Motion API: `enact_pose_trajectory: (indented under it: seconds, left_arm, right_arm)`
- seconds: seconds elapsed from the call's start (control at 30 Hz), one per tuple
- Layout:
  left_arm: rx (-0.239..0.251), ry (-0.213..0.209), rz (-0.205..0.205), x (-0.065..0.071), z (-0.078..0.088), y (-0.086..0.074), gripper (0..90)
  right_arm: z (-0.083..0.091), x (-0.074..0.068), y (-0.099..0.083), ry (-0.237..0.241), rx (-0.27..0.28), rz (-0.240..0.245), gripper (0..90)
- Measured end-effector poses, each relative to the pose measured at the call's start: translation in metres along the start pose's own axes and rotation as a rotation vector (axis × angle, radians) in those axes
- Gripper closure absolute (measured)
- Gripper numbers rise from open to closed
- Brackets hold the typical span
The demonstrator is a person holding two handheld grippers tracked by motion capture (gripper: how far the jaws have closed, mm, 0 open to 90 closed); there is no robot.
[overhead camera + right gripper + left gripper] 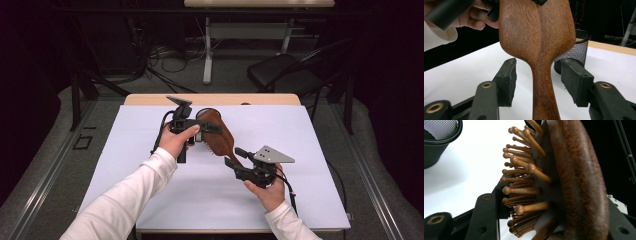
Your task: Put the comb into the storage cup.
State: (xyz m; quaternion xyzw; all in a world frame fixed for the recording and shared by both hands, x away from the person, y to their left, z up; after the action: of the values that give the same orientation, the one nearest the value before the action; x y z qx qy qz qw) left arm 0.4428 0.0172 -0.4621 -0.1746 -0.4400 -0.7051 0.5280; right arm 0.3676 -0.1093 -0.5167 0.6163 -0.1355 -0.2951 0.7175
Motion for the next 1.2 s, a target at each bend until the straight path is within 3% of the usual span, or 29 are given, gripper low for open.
enact_pose_trajectory:
  seconds: [0.17, 0.3, 0.53, 0.73, 1.0, 1.2]
  left_arm:
    - [0.013, 0.002, 0.0, -0.001, 0.001, 0.001, 48.9]
    - [0.011, 0.002, 0.004, -0.002, 0.003, 0.003, 48.9]
    - [0.022, 0.019, 0.006, -0.003, 0.003, 0.006, 48.7]
    - [0.028, 0.003, 0.007, -0.002, 0.002, 0.009, 48.6]
    - [0.05, 0.013, 0.012, -0.002, 0.005, 0.016, 48.6]
    - [0.059, 0.008, 0.014, -0.003, 0.007, 0.019, 48.6]
  right_arm:
    - [-0.003, 0.003, -0.002, 0.016, -0.033, -0.029, 40.8]
    - [-0.002, 0.006, -0.003, -0.003, -0.047, -0.014, 39.7]
    - [0.0, 0.009, 0.002, -0.02, -0.031, -0.011, 37.2]
    - [0.003, 0.014, 0.004, -0.022, -0.023, -0.053, 35.5]
    - [0.006, 0.016, 0.009, -0.017, 0.022, -0.06, 25.6]
    - [0.008, 0.019, 0.009, -0.033, 0.016, -0.064, 17.9]
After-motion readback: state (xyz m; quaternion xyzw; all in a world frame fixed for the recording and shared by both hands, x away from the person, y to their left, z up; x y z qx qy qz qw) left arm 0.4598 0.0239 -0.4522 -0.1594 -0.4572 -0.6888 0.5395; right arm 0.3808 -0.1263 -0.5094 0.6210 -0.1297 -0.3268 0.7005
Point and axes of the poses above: each handheld gripper's, and its own axes: z roughly backward along the jaws, y roughly out of its top, x roughly to its right, the point moved 8 cm from there along -z, roughly forward along the jaws, and after that the axes turned 8 degrees about y, right-handed, at the moved point
